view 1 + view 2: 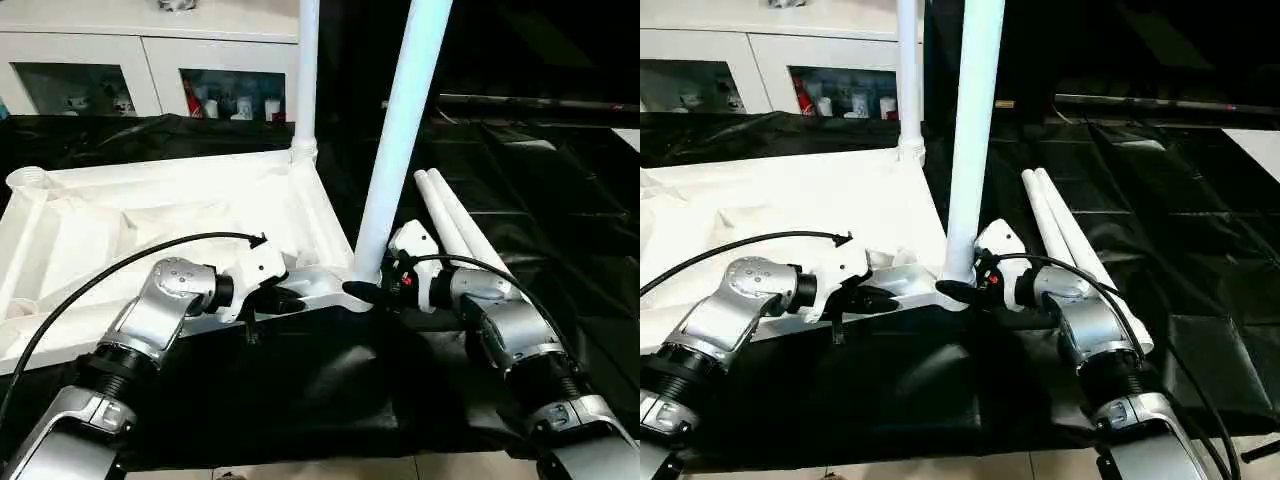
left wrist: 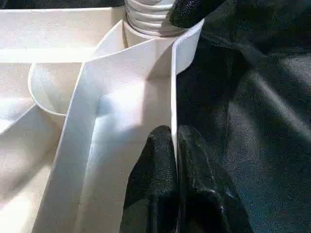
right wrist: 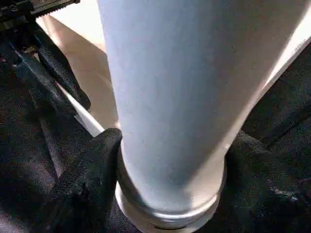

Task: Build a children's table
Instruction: Rotate leg to tighten

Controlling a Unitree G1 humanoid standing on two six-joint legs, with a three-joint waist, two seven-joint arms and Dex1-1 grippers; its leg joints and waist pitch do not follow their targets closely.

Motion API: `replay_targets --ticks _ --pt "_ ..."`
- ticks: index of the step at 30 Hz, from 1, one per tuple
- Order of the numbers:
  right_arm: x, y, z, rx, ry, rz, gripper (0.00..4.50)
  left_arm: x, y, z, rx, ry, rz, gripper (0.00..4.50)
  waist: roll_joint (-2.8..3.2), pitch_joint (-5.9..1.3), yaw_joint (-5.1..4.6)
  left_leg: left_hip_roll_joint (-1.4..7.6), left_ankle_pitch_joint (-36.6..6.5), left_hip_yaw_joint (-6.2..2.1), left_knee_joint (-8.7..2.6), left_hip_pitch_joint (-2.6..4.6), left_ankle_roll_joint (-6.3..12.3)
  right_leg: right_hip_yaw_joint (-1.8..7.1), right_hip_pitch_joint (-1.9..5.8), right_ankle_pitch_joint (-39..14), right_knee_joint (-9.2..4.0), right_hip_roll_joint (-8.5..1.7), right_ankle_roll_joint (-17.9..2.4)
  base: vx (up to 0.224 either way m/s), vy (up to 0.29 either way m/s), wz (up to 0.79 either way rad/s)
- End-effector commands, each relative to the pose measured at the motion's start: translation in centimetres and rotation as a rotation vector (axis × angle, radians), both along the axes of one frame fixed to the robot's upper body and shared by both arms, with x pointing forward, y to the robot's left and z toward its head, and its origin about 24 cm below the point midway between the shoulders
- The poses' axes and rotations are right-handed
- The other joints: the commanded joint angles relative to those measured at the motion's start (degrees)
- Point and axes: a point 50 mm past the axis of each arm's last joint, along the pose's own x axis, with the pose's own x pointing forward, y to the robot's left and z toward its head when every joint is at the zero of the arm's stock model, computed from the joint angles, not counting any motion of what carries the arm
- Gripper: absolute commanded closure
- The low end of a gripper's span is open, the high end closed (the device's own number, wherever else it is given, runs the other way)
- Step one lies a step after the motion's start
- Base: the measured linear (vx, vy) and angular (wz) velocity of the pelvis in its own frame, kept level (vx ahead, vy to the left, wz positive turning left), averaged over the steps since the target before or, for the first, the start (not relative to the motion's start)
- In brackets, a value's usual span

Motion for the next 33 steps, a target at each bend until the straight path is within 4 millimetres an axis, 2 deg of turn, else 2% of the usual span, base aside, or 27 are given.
replay_targets --ticks 1,3,4,5,7,9,10,11,12,13,15,17,18,19,21,24,26,27,28,29,30,33 --pt "-0.2 -0.3 -0.8 0.011 0.033 -0.042 1.75 -0.3 -0.9 0.0 -0.045 0.009 -0.031 4.5 -0.03 -3.67 -0.08 0.26 -8.2 0.58 -3.26 -0.09 2.09 2.85 3.44 -7.6 -3.39 -2.49 -11.6 0.0 0.0 0.0" --pt "0.3 -0.7 -1.6 0.021 0.045 -0.185 1.75 0.3 -1.0 -0.2 -0.028 -0.004 0.04 4.5 -0.09 -3.58 -0.14 0.31 -8.6 0.57 -3.34 -0.08 1.94 2.84 3.4 -8.5 -3.51 -2.59 -11.6 0.0 0.0 0.0" --pt "0.7 -1.0 -2.2 0.019 0.054 -0.288 1.75 0.8 -1.2 -0.4 -0.019 -0.013 0.092 4.5 0.04 -3.35 -0.31 0.28 -9.7 0.56 -3.51 -0.09 1.31 2.81 3.2 -11.0 -3.85 -2.59 -11.2 0.0 0.0 0.0" --pt "1.0 -1.1 -2.6 0.021 0.062 -0.372 1.76 1.2 -1.4 -0.5 -0.011 -0.024 0.132 4.5 0.11 -3.29 -0.38 0.22 -11.3 0.54 -3.6 0.31 0.37 2.77 2.95 -14.6 -4.32 -2.64 -10.4 0.0 0.0 0.0" --pt "1.3 -1.1 -3.3 0.033 0.078 -0.52 1.76 1.9 -1.9 -0.8 0.004 -0.037 0.204 4.5 -0.06 -3.35 -0.34 0.24 -12.1 0.43 -3.65 0.37 -0.39 2.78 2.97 -17.5 -4.56 -2.8 -9.1 0.0 0.0 0.0" --pt "1.4 -0.9 -3.5 0.043 0.093 -0.598 1.76 2.3 -2.3 -0.8 0.009 -0.039 0.248 4.5 -0.24 -3.31 -0.38 0.19 -12.7 0.4 -3.69 0.27 -0.5 2.72 2.93 -18.9 -4.77 -2.73 -8.2 0.0 0.0 0.0" --pt "1.6 -0.2 -3.9 0.055 0.114 -0.704 1.76 3.0 -3.4 -0.9 0.012 -0.048 0.322 4.5 -0.15 -3.28 -0.29 0.11 -13.0 0.41 -3.67 0.35 -0.55 2.74 2.77 -19.8 -4.91 -2.76 -7.7 0.0 0.0 0.0" --pt "1.6 -0.2 -3.9 0.055 0.114 -0.704 1.76 3.0 -3.4 -0.9 0.012 -0.048 0.322 4.5 -0.17 -3.14 -0.44 0.06 -13.2 0.46 -3.75 0.35 -0.68 2.8 2.58 -20.6 -5.08 -2.68 -7.3 0.0 0.0 0.0" --pt "1.5 1.0 -4.1 0.08 0.127 -0.75 1.76 3.3 -4.6 -0.8 -0.002 -0.052 0.351 4.5 -0.1 -3.2 -0.33 0.01 -13.8 0.44 -3.72 0.45 -0.79 2.72 2.48 -22.3 -5.38 -2.75 -6.5 0.0 0.0 0.0" --pt "1.5 1.5 -4.1 0.092 0.129 -0.759 1.76 3.3 -5.0 -0.8 -0.008 -0.052 0.353 4.5 -0.12 -3.26 -0.2 0.01 -13.8 0.36 -3.68 0.5 -0.82 2.64 2.48 -22.4 -5.41 -2.8 -6.3 0.0 0.0 0.0" --pt "1.6 2.6 -3.8 0.103 0.115 -0.752 1.76 3.2 -5.8 -0.7 -0.008 -0.06 0.331 4.5 -0.18 -3.35 -0.15 0.03 -13.7 0.26 -3.77 0.18 -0.39 2.57 2.61 -21.6 -5.34 -2.79 -5.8 0.0 0.0 0.0" --pt "1.8 4.9 -3.2 0.131 0.066 -0.698 1.76 3.0 -7.2 -0.7 -0.02 -0.071 0.285 4.5 -0.1 -3.38 -0.25 0.06 -13.7 0.25 -3.82 0.04 -0.4 2.59 2.54 -20.9 -5.3 -2.79 -5.8 0.0 0.0 0.0" --pt "1.8 4.9 -3.2 0.131 0.066 -0.698 1.76 3.0 -7.2 -0.7 -0.02 -0.071 0.285 4.5 -0.12 -3.4 -0.27 0.06 -14.0 0.23 -3.81 0.07 -0.38 2.53 2.49 -21.0 -5.31 -2.84 -5.8 0.0 0.0 0.0" --pt "1.8 5.2 -3.1 0.143 0.06 -0.686 1.41 3.0 -7.3 -0.7 -0.02 -0.072 0.28 4.5 -0.13 -3.38 -0.36 -0.02 -14.5 0.25 -3.78 0.07 -0.28 2.48 2.55 -21.4 -5.35 -2.81 -5.8 0.0 0.0 0.0" --pt "2.0 5.0 -2.8 0.178 0.063 -0.691 1.07 3.0 -7.0 -0.7 -0.016 -0.078 0.277 4.5 -0.14 -3.28 -0.4 -0.01 -14.7 0.24 -3.84 -0.01 0.0 2.52 2.58 -21.4 -5.36 -2.72 -5.6 0.0 0.0 0.0" --pt "2.1 4.5 -2.6 0.189 0.056 -0.679 0.97 3.0 -6.2 -0.8 -0.015 -0.082 0.276 4.5 -0.12 -3.3 -0.37 0.01 -14.8 0.22 -3.88 -0.08 0.52 2.53 2.63 -21.1 -5.36 -2.7 -5.6 0.0 0.0 0.0" --pt "2.1 3.9 -2.2 0.162 0.018 -0.616 0.63 2.9 -5.4 -0.8 -0.016 -0.082 0.266 4.5 -0.11 -3.33 -0.31 0.03 -14.6 0.17 -3.89 -0.13 0.57 2.51 2.69 -20.8 -5.31 -2.71 -5.7 0.0 0.0 0.0" --pt "2.1 3.6 -2.1 0.151 0.003 -0.572 0.63 2.7 -4.9 -0.8 -0.014 -0.089 0.252 4.5 -0.76 -3.26 -0.45 0.04 -14.5 0.29 -3.85 -0.26 0.84 2.5 2.73 -20.8 -5.36 -2.63 -5.8 0.0 0.0 0.0" --pt "2.0 3.2 -2.0 0.141 -0.007 -0.536 0.63 2.6 -4.5 -0.9 -0.009 -0.083 0.249 4.5 -0.54 -3.34 -0.33 0.03 -13.9 0.23 -3.83 -0.34 1.11 2.52 2.93 -20.8 -5.25 -2.8 -5.8 0.0 0.0 0.0" --pt "1.9 2.8 -1.9 0.133 -0.017 -0.493 0.63 2.5 -4.0 -1.0 -0.004 -0.078 0.243 4.5 -0.48 -3.32 -0.41 0.07 -13.3 0.29 -3.8 -0.36 1.29 2.59 2.82 -20.3 -5.23 -2.81 -6.0 0.0 0.0 0.0" --pt "1.9 2.4 -1.8 0.128 -0.022 -0.467 0.63 2.4 -3.7 -1.0 -0.002 -0.082 0.233 4.5 -0.67 -3.36 -0.28 0.07 -12.8 0.28 -3.75 -0.3 1.4 2.53 2.97 -20.0 -5.25 -2.77 -6.0 0.0 0.0 0.0" --pt "1.6 1.4 -1.4 0.112 -0.038 -0.401 0.63 2.1 -3.1 -1.0 -0.011 -0.086 0.191 4.5 -0.51 -3.47 -0.31 0.15 -11.0 0.38 -3.68 -0.44 2.04 2.64 3.01 -16.8 -4.8 -2.73 -7.3 0.0 0.0 0.0"
